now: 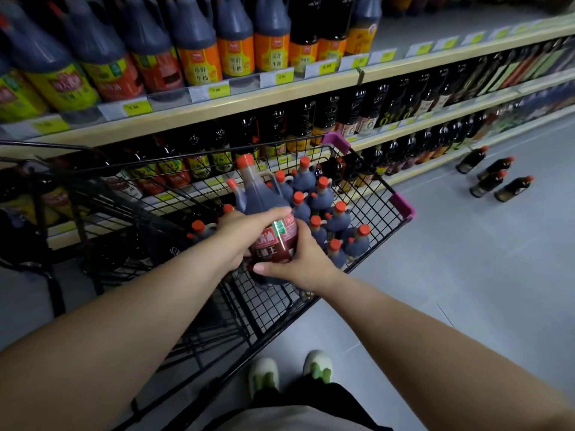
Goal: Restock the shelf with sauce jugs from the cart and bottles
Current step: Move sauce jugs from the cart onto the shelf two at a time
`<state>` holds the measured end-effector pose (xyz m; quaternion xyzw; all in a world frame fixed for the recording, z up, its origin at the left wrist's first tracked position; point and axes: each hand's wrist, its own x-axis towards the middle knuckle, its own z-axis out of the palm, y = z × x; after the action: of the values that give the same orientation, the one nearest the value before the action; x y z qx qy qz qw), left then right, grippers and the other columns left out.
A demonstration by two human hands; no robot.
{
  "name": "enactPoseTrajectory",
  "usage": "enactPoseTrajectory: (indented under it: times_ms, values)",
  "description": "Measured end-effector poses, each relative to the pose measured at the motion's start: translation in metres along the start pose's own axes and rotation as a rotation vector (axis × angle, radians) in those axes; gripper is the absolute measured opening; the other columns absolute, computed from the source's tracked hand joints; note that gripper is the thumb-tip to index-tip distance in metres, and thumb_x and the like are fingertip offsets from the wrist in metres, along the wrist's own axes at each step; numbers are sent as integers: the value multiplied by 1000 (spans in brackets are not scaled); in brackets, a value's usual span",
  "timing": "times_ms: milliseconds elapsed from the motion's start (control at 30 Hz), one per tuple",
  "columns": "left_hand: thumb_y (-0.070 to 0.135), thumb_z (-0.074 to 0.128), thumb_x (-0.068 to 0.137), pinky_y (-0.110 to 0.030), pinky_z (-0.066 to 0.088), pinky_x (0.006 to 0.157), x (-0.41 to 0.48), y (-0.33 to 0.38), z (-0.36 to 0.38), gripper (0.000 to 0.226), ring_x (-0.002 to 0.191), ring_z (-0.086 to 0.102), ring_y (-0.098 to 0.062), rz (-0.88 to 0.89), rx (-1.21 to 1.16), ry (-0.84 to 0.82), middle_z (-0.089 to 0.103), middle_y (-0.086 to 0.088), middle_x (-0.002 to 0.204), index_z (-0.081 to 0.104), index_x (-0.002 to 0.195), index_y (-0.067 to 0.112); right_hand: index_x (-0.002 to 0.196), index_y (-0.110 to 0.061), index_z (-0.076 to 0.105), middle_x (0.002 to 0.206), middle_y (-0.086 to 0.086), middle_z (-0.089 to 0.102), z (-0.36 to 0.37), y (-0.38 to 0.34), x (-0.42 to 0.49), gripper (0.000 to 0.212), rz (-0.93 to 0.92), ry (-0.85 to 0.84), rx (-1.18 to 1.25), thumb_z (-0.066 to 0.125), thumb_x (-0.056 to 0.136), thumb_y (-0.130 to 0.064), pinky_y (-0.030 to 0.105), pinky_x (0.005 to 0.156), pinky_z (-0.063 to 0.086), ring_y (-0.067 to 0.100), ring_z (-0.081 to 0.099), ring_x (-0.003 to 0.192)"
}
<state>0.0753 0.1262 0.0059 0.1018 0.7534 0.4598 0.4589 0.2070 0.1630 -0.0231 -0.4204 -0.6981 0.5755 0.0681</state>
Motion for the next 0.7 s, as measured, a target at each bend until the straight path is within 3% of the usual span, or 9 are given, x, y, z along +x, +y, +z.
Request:
enactPoseTrajectory:
  times_ms: [33,100,167,233,300,400,500,600,700]
  values:
    - [49,87,55,-40,59,75,1,2,5,66,81,70,-23,3,-1,-9,72,-6,93,61,106,17,134,-22,31,124,-4,53,-2,1,3,108,-3,47,-12,92,48,-47,31,96,51,11,56,114]
    - [54,85,55,-36,59,72,5,6,15,69,83,70,-23,13,29,-25,72,-6,96,60,108,17,128,-18,35,114,-10,53,-14,2,5,97,32,112,-18,93,53,-39,16,85,47,7,55,106]
    - [55,78,68,-29,56,66,6,9,20,53,85,69,-20,46,58,-77,71,-4,96,61,103,19,119,-19,37,104,-15,53,-26,7,9,84,69,158,8,92,57,-35,9,71,43,3,55,96]
    - [51,66,83,-27,54,68,5,8,24,32,85,66,-15,63,81,-151,68,2,92,59,96,23,117,-15,43,105,-11,61,-35,18,16,83,92,198,23,91,55,-40,17,76,52,6,61,96]
    - [46,58,91,-27,53,75,7,-1,27,27,87,64,-13,59,78,-190,67,2,99,58,107,23,120,-16,50,106,-5,67,-41,27,21,90,128,250,20,89,46,-50,33,84,58,10,66,94]
    - [29,63,91,-26,51,73,26,-28,27,42,92,61,-16,70,99,-86,64,-5,114,54,128,13,118,-20,51,106,-5,68,-48,44,31,93,183,307,21,87,41,-56,40,85,58,13,67,93]
    - [19,74,82,-31,50,82,54,-70,22,56,101,58,-20,58,224,73,59,-6,115,49,133,11,118,-21,48,106,-5,66,-52,62,40,88,244,357,17,86,45,-53,42,86,57,16,67,92]
    - [13,79,76,-32,46,89,80,-121,19,67,111,56,-22,-33,300,77,57,-6,115,45,133,6,117,-23,47,103,-5,66,-49,73,59,93,273,369,-40,80,40,-63,43,85,57,19,67,91]
    - [10,80,74,-26,39,87,97,-161,27,72,120,52,-24,-133,311,50,54,-9,130,41,134,4,119,-21,46,106,-2,66,-41,77,77,98,276,360,-89,77,36,-65,44,83,57,21,66,92]
